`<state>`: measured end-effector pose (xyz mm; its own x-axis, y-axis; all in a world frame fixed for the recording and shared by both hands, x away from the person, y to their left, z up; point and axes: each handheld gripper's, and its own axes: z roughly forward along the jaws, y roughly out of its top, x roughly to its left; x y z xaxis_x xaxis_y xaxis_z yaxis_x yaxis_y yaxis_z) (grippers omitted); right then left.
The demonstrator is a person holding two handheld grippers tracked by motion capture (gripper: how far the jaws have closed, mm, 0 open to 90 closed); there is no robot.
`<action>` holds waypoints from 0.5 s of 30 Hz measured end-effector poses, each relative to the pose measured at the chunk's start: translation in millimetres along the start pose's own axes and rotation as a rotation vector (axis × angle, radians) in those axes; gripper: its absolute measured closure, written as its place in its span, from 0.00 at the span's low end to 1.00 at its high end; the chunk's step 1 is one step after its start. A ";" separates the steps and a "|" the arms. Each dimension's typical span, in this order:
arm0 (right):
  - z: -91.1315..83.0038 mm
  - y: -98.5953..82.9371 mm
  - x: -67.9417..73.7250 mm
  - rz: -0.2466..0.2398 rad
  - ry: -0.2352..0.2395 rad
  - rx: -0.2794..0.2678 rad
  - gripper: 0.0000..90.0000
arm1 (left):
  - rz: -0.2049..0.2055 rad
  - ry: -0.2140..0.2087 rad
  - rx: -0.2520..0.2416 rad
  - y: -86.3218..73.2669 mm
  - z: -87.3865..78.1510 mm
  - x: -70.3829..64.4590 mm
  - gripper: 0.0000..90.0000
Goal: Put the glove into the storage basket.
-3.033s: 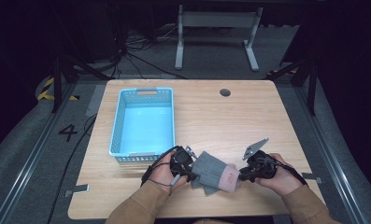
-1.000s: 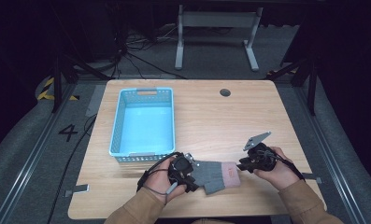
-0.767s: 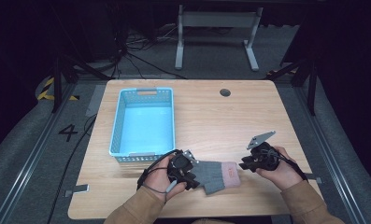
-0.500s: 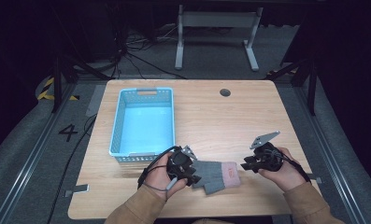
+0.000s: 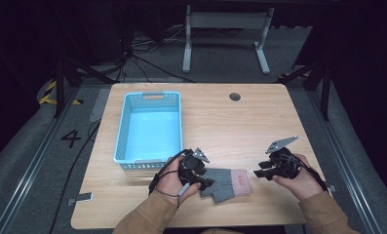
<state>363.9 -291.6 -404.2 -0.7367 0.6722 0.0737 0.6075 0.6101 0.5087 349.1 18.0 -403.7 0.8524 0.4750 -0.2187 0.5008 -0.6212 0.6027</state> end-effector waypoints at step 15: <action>-1.7 -5.4 -12.0 0.042 -0.017 0.000 0.60 | 0.012 0.037 0.024 6.4 22.7 -2.3 0.42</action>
<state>369.0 -303.7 -406.4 -0.7056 0.7041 0.0804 0.6375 0.5811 0.5059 353.7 -1.2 -416.7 0.8523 0.4901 -0.1825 0.4945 -0.6416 0.5863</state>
